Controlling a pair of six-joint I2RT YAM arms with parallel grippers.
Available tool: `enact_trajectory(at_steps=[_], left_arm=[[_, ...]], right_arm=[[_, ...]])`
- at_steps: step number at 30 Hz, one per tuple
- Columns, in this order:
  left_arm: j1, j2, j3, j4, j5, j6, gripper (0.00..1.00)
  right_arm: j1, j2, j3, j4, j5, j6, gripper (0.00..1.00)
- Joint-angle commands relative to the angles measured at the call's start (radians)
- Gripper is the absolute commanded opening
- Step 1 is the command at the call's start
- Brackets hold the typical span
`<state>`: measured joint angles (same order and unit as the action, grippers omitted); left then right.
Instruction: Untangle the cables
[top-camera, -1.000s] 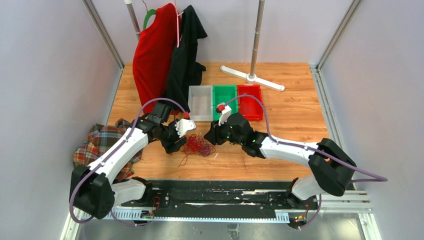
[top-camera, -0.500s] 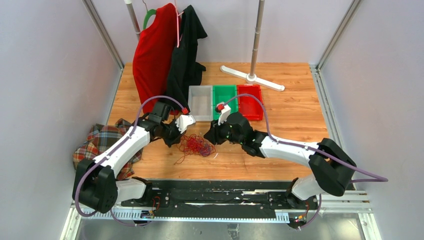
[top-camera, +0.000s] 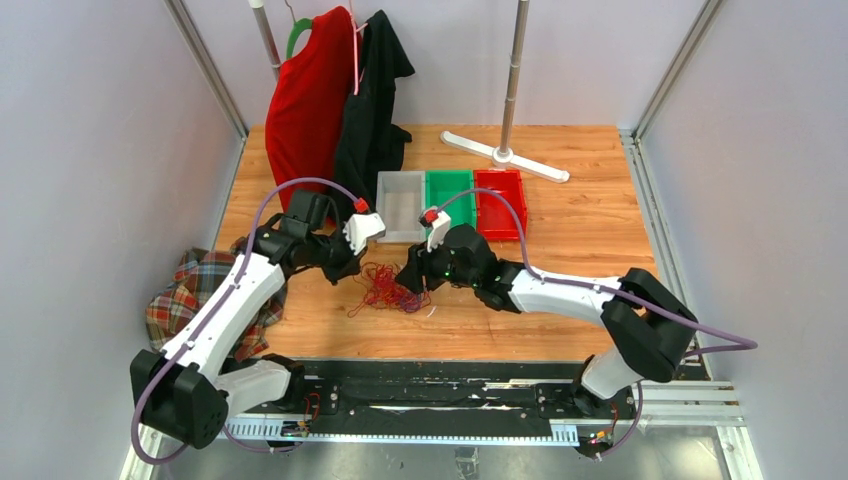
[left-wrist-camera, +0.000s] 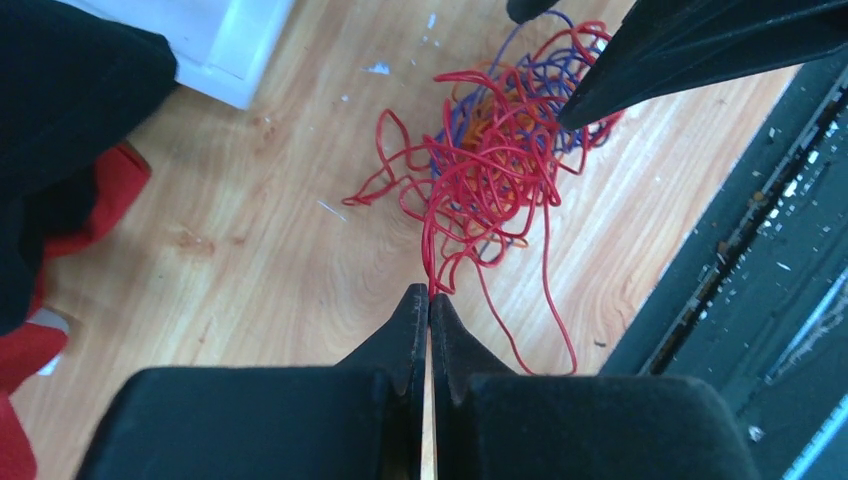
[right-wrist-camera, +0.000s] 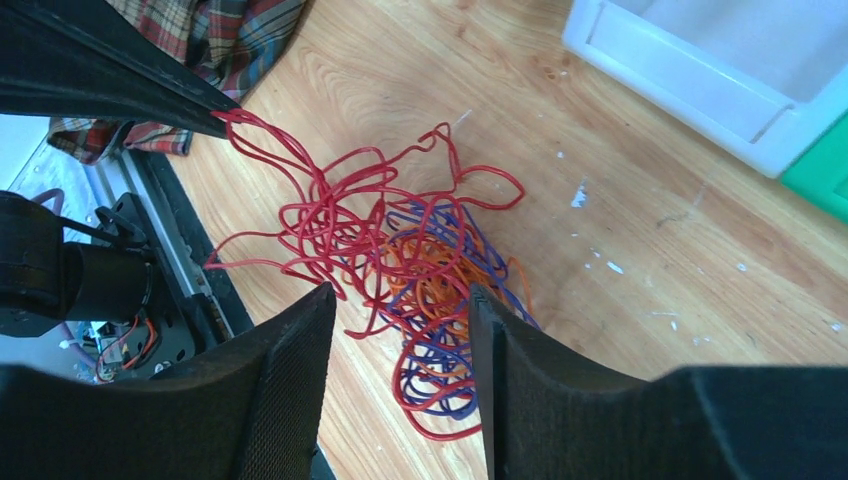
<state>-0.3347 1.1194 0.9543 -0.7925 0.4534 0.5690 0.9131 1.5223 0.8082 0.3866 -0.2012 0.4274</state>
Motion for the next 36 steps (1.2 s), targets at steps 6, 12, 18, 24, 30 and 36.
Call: enact_trajectory(at_steps=[6,12,18,24,30,36], left_arm=[[0.008,-0.045,0.215,-0.230,0.105,0.052,0.01],[0.006,-0.097,0.429,-0.280,0.070,0.094,0.00],[0.007,-0.123,0.553,-0.282,0.098,0.091,0.00],[0.007,-0.114,0.604,-0.282,0.081,0.087,0.00],[0.007,-0.097,0.658,-0.281,0.095,0.070,0.00],[0.006,-0.058,0.852,-0.281,0.039,0.071,0.00]], right_arm=[[0.038,0.061,0.098,0.064,-0.022,-0.001,0.54],[0.043,0.068,0.075,0.091,-0.013,0.007,0.55],[0.046,0.098,0.036,0.183,-0.029,0.045,0.55],[0.066,0.131,0.044,0.235,-0.032,0.061,0.55],[0.096,0.199,0.085,0.267,-0.011,0.057,0.55],[0.099,0.272,0.110,0.237,0.050,0.082,0.44]])
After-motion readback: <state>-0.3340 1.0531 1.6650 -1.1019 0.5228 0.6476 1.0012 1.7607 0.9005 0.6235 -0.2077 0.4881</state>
